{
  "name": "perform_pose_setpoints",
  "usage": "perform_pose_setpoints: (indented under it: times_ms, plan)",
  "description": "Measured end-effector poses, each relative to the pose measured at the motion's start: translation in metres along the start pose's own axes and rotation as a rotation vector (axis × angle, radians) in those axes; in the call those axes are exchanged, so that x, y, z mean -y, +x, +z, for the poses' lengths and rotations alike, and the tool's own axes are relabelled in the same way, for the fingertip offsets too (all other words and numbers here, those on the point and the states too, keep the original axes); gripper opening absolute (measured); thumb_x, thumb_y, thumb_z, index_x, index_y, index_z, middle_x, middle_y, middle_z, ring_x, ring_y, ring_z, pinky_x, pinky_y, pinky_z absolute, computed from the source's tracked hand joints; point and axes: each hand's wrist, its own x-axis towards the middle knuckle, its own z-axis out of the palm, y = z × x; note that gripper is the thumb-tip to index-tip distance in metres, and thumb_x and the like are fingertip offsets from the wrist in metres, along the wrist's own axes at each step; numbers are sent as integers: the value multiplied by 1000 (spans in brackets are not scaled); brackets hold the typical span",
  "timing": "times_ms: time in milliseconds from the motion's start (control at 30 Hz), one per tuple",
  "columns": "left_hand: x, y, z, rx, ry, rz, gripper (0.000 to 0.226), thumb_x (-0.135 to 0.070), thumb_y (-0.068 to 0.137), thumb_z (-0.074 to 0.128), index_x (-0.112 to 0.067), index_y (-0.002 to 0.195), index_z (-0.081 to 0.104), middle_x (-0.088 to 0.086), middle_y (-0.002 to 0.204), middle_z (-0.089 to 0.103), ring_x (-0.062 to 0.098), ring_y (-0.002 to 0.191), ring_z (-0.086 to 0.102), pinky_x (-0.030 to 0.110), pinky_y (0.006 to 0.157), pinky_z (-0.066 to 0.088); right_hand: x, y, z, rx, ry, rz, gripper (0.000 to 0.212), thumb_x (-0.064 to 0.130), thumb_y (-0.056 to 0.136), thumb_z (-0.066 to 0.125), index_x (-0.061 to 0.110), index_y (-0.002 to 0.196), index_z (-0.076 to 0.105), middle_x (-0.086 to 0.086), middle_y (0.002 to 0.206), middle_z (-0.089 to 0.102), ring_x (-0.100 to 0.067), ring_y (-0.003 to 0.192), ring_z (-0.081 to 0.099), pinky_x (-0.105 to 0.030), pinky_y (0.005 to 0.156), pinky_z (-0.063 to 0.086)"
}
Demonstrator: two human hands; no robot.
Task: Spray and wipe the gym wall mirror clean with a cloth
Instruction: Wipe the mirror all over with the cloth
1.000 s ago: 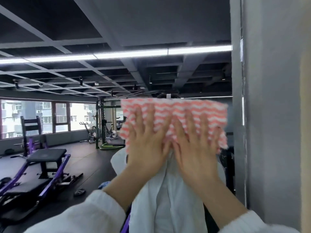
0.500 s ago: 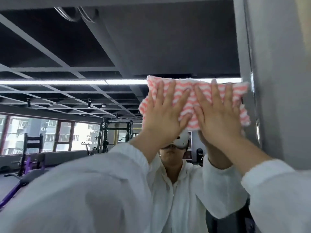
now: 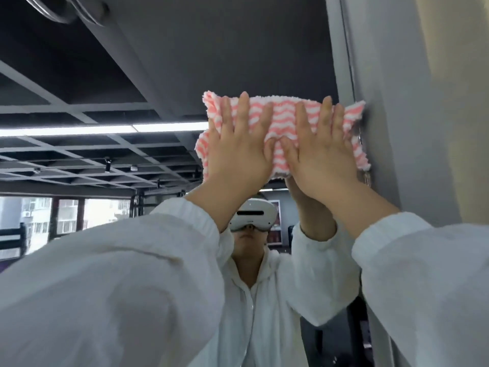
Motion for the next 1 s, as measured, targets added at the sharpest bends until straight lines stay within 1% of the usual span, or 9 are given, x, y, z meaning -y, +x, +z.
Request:
perform_pose_setpoints:
  times_ms: [100,200,367,533,633,700,800,933,1000]
  plan:
    - [-3,-48,17,-7,-36,58,56,-46,98,8,-30,151,-1,9,159,-8,35,144,-12,51,115,6,0,-51,20,25,1,38,66,54,95,7,24,150,-14,-15,156,-21,-33,144,-17,-47,116,5]
    - [-8,-104,38,-56,-99,103,56,-44,97,18,-26,150,16,14,158,8,39,144,1,58,112,20,-2,-112,45,-26,31,56,67,55,95,-2,20,152,-2,-22,157,-5,-37,144,-3,-46,112,9]
    - [-17,-191,59,-11,-74,155,52,-42,99,21,-27,148,22,13,156,15,39,143,8,55,103,20,-4,-209,79,-33,52,52,59,50,100,6,20,149,19,-29,151,13,-45,140,14,-55,106,22]
    - [-17,-253,64,158,-81,147,53,-45,100,8,-28,147,22,11,157,7,37,144,2,51,83,50,-10,-283,98,39,33,-94,56,50,101,10,27,153,7,-20,158,2,-44,143,7,-59,110,18]
    - [-10,-274,66,190,-108,173,59,-55,96,17,-31,150,16,9,158,-2,34,145,-3,50,81,50,-14,-303,107,33,-6,-193,54,50,101,13,27,150,14,-14,159,-1,-41,144,1,-57,113,8]
    - [-5,-279,69,180,-106,184,67,-59,93,21,-30,151,5,8,158,-5,32,145,-4,51,84,49,-17,-298,107,27,-14,-208,52,51,101,13,27,147,17,-13,159,-3,-40,145,1,-57,113,11]
    - [-7,-269,70,154,-116,151,60,-55,98,10,-29,151,1,8,158,-4,31,145,-6,52,83,49,-23,-275,103,7,-9,-248,51,50,101,12,30,148,17,-9,160,-4,-38,145,1,-58,111,15]
    - [-16,-227,70,25,-98,141,57,-48,99,13,-24,151,10,12,156,11,33,144,-7,50,102,32,-32,-226,90,-72,-48,-241,53,51,100,12,30,148,20,-10,158,7,-40,143,7,-54,116,0]
    - [-22,-206,68,-6,-121,128,58,-48,97,23,-24,149,17,13,154,14,36,144,1,52,104,32,-37,-205,83,-98,-27,-210,52,52,100,11,31,147,18,-12,155,15,-41,141,11,-52,114,-3]
